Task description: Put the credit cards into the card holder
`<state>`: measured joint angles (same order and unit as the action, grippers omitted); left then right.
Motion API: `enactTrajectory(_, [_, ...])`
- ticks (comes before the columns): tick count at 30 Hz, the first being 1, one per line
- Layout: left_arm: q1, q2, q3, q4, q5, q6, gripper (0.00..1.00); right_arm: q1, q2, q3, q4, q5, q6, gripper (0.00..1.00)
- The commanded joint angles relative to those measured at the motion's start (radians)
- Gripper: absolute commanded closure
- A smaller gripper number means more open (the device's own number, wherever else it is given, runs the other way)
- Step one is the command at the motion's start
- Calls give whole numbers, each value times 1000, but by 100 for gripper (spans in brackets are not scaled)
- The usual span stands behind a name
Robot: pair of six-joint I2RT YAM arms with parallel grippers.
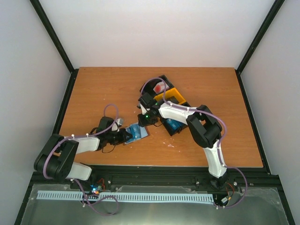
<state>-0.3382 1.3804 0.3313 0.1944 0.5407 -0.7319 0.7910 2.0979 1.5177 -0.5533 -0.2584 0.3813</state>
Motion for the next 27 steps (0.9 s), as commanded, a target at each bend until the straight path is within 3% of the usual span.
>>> enactTrajectory(1, [4, 43, 26, -28, 17, 55, 100, -1, -8, -23, -53, 15, -16, 68])
enactTrajectory(9, [4, 76, 45, -42, 4, 59, 99, -10, 2, -80, -25, -99, 9, 71])
enactTrajectory(16, [4, 64, 46, -55, -14, 51, 99, -29, -56, -174, 52, -72, 86, 96])
enactTrajectory(27, [5, -65, -42, -61, -61, -125, 99, -38, -129, -296, 178, -8, 239, 97])
